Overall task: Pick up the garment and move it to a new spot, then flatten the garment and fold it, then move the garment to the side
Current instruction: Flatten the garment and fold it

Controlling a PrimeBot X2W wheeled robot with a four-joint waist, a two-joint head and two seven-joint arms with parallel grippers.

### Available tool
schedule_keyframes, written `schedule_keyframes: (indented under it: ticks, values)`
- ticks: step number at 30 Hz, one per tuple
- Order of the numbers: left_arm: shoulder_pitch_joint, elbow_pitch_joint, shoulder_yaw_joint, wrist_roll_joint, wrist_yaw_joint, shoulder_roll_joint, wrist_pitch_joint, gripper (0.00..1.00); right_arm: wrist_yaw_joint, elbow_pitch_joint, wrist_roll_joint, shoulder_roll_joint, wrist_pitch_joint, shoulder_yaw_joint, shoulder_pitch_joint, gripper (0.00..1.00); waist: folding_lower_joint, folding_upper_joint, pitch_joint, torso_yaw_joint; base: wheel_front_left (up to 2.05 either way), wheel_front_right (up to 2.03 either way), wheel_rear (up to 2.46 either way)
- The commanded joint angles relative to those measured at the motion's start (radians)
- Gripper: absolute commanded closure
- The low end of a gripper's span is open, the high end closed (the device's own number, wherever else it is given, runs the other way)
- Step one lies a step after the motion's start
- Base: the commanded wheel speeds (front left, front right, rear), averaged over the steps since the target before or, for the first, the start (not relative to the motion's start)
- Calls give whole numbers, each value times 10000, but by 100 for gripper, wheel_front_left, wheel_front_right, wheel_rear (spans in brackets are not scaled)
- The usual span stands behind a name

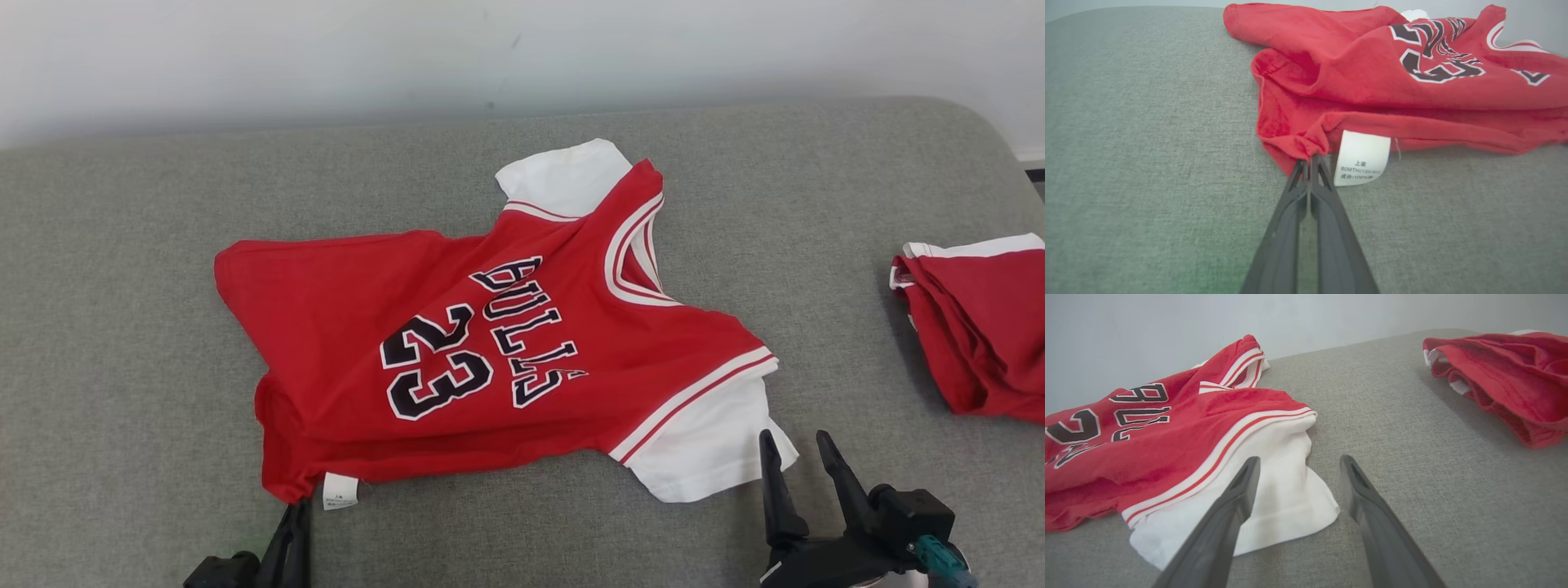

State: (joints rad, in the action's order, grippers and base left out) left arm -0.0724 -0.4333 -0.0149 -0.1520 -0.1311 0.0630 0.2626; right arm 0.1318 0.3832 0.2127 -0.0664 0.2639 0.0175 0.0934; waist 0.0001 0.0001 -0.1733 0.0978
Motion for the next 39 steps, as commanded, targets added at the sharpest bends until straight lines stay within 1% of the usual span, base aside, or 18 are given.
schedule_keyframes:
  ticks: [1, 6, 12, 13, 14, 15, 16, 19, 22, 26, 30, 31, 35, 39]
  values:
    - [-88, -33, 19, 68, 16, -5, 28, 100, -26, 89, 21, -32, -3, 63, 75, 0, -1, -1, -17, -4, 0, 0, 0]
    - [-130, -78, 92, 63, 15, -54, 28, 100, -26, 504, -121, 0, -3, 447, 291, 0, -1, -1, -100, -75, 0, 0, 0]
    - [-181, -30, 164, -12, 15, -85, 28, 100, -27, 1531, -111, 37, -3, 556, 601, 0, -1, -1, -260, -249, 0, 0, 0]
    - [-196, -9, 206, -12, 15, -89, 28, 100, -26, 1750, -100, 54, -5, 516, 677, 11, -1, -1, -296, -265, 0, 0, 0]
    - [-229, 16, 201, -5, 15, -100, 28, 100, -26, 1939, -66, 63, -6, 528, 739, 33, -1, -1, -334, -288, 0, 0, 0]
    - [-260, 42, 194, 0, 15, -107, 28, 100, -26, 2112, -90, 64, -11, 517, 823, 73, -1, -1, -361, -313, 0, 0, 0]
    - [-274, 72, 186, 0, 14, -105, 28, 100, -26, 2207, -108, 70, -20, 533, 879, 100, -1, -1, -389, -332, 0, 0, 0]
    - [-332, 213, 221, 28, 14, -110, 28, 100, -26, 2240, 66, 98, -17, 545, 1000, 100, -1, -1, -434, -353, 0, 0, 0]
    - [-347, 391, 250, 36, 14, -117, 28, 100, -26, 1777, 263, 85, -5, 532, 1021, 100, -1, -1, -433, -334, 0, 0, 0]
    - [-436, 973, 311, 63, 14, -80, 28, 100, -26, 503, 676, 89, -3, 654, 985, 100, -1, -1, -290, -246, 0, 0, 0]
    - [-757, 2087, 450, 264, 14, 121, 28, 100, -26, -1140, 1077, -1, 0, 717, 1241, 100, -1, -1, 47, -172, 0, 0, 0]
    - [-757, 2087, 450, 264, 14, 121, 28, 100, -26, -1140, 1077, -1, 0, 717, 1241, 100, -1, -1, 47, -172, 0, 0, 0]
    - [-1299, 3165, 613, 595, 15, 678, 28, 100, -26, -2642, 1672, -378, 0, 767, 1840, 100, -1, -1, 551, -113, 0, 0, 0]
    - [-2197, 3877, 666, 786, 20, 1592, 27, 100, -28, -3673, 2092, -955, 0, 675, 2888, 100, -1, -1, 1168, -56, 0, 0, 0]
